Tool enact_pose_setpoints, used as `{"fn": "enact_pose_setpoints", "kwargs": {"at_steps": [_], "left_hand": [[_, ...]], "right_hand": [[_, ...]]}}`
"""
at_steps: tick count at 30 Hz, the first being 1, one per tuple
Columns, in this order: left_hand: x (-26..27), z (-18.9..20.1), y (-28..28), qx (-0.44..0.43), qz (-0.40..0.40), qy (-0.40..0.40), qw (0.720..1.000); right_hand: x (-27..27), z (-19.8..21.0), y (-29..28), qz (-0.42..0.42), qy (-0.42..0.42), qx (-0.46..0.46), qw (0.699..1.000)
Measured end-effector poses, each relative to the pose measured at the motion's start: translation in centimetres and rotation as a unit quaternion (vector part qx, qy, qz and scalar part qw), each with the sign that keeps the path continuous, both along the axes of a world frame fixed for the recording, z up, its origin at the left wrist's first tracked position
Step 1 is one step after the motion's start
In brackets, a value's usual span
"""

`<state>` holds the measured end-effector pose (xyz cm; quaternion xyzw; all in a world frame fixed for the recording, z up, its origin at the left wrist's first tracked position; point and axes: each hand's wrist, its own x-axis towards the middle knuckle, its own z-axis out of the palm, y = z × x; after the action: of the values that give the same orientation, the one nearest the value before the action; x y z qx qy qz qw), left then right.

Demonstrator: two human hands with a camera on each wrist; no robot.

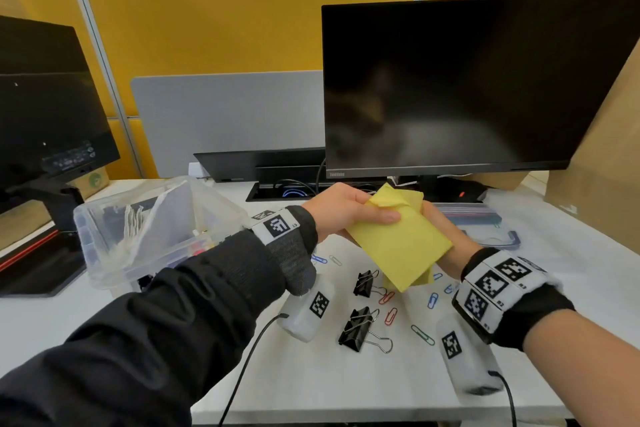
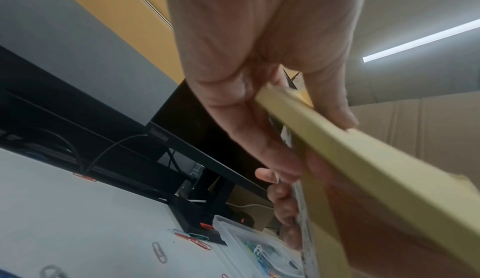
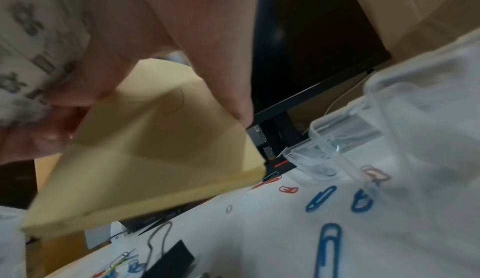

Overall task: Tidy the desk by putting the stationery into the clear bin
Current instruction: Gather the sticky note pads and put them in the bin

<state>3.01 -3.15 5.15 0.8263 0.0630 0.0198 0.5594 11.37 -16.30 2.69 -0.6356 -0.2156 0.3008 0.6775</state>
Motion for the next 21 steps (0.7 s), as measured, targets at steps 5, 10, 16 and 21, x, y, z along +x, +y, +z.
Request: {"fn": "enact_pose_setpoints", "kwargs": {"at_steps": [5, 10, 16, 21], "left_hand": [[0.2, 0.1, 0.4, -0.051, 0.069, -0.011, 0.996], [0.0, -0.1, 0.8, -0.052, 0.1, -0.004, 0.994], [-0.7, 0.1, 1.2, -0.079, 0.144, 0.0, 0.986], [-0.9, 0.4, 1.4, -0.128, 0.154, -0.002, 0.98]], "right_hand": [[0.1, -0.8, -1.2, 0.0, -0.068, 0.005, 0.998], [0.0, -0.4, -1.1, -0.032, -0.018, 0.006, 0.999], [-1.7, -1.4, -1.3, 0.052, 0.11, -0.028, 0.992], [-1.9, -1.3, 0.0, 0.019, 0.134, 0.041, 0.99]]}}
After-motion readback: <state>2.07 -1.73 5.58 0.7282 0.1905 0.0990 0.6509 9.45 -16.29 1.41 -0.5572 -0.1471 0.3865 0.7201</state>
